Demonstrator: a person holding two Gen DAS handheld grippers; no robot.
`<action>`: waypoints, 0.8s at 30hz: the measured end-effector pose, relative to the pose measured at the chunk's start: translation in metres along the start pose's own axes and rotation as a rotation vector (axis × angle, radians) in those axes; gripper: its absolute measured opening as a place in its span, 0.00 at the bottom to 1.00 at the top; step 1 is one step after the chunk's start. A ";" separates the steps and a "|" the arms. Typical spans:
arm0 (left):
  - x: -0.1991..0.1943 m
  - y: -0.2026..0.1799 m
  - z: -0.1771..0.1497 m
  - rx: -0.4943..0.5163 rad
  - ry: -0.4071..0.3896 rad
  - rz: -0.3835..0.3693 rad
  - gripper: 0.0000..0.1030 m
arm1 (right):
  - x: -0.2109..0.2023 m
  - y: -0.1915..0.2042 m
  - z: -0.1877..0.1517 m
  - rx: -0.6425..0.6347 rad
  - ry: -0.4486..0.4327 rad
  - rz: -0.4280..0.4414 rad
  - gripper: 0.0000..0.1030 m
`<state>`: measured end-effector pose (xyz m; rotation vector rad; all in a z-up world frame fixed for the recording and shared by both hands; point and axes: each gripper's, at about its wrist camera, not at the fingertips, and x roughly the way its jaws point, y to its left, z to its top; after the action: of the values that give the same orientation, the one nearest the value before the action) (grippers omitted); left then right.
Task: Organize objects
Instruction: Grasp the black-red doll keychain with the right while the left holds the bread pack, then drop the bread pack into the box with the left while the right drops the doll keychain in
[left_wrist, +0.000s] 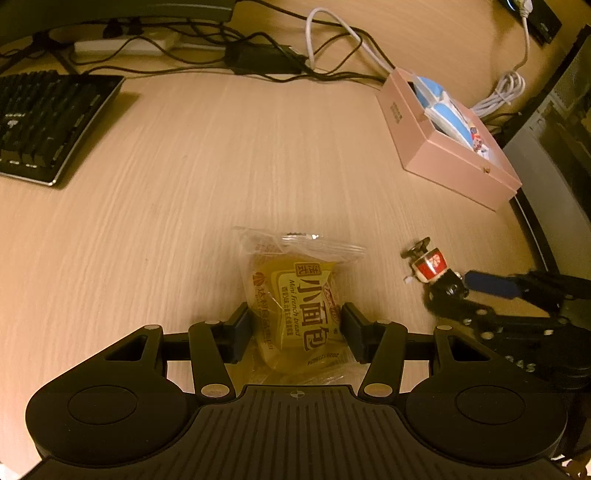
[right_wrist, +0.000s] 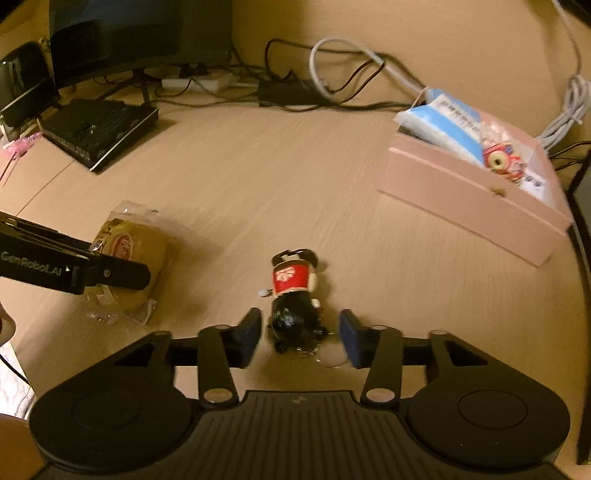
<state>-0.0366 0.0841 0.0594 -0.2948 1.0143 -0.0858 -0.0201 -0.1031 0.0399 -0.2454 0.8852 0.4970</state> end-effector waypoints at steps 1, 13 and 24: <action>0.000 0.000 0.000 0.001 -0.001 0.001 0.55 | -0.002 -0.002 0.001 0.008 -0.009 -0.003 0.49; 0.002 0.000 0.002 -0.009 -0.009 0.000 0.55 | 0.015 0.009 0.017 0.006 -0.012 -0.026 0.28; -0.022 -0.064 0.081 0.092 -0.122 -0.199 0.54 | -0.094 -0.066 -0.011 0.187 -0.195 -0.090 0.27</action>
<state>0.0245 0.0441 0.1359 -0.3130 0.8550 -0.2905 -0.0445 -0.1936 0.1075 -0.0635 0.7217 0.3454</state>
